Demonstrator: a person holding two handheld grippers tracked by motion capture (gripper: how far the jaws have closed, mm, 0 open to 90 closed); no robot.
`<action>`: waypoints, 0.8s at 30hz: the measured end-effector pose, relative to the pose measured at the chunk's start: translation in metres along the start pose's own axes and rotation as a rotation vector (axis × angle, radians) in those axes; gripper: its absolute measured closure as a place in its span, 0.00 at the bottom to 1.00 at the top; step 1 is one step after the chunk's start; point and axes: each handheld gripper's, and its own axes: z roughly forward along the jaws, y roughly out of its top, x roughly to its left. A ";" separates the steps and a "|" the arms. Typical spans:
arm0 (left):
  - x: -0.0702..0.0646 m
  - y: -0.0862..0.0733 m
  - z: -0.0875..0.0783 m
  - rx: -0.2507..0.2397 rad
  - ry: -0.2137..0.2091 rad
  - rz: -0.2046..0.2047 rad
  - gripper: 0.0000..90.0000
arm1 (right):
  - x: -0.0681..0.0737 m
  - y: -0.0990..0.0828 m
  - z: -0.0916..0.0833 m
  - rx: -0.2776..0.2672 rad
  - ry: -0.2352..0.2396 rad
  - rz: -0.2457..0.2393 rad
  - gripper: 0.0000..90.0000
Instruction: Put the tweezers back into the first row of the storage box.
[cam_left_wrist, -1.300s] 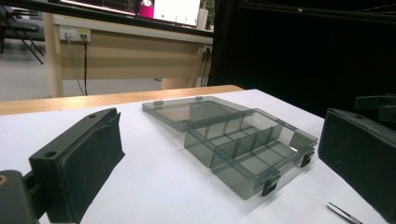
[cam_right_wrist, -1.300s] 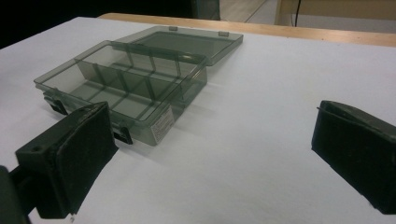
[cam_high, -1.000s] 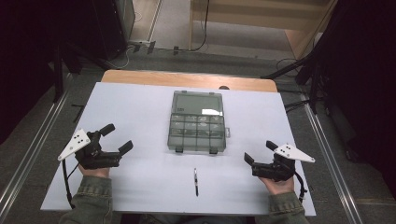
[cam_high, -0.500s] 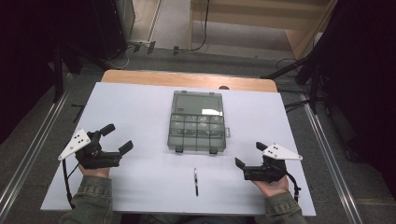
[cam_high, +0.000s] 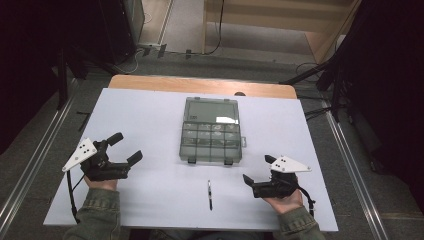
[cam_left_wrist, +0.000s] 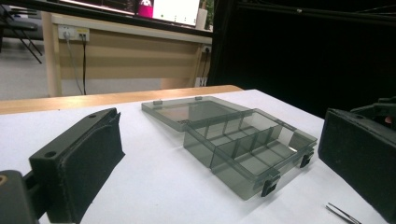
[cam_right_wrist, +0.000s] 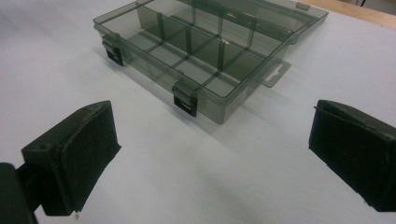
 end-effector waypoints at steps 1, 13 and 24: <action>0.000 0.000 0.000 0.000 0.000 0.000 0.00 | 0.000 0.000 0.000 0.000 0.000 0.000 0.02; 0.000 0.000 0.000 0.002 -0.002 0.001 0.00 | 0.012 0.002 0.010 0.071 0.063 -0.037 0.02; 0.000 0.000 0.000 0.004 -0.002 0.002 0.00 | 0.025 0.008 0.021 0.184 0.142 -0.063 0.03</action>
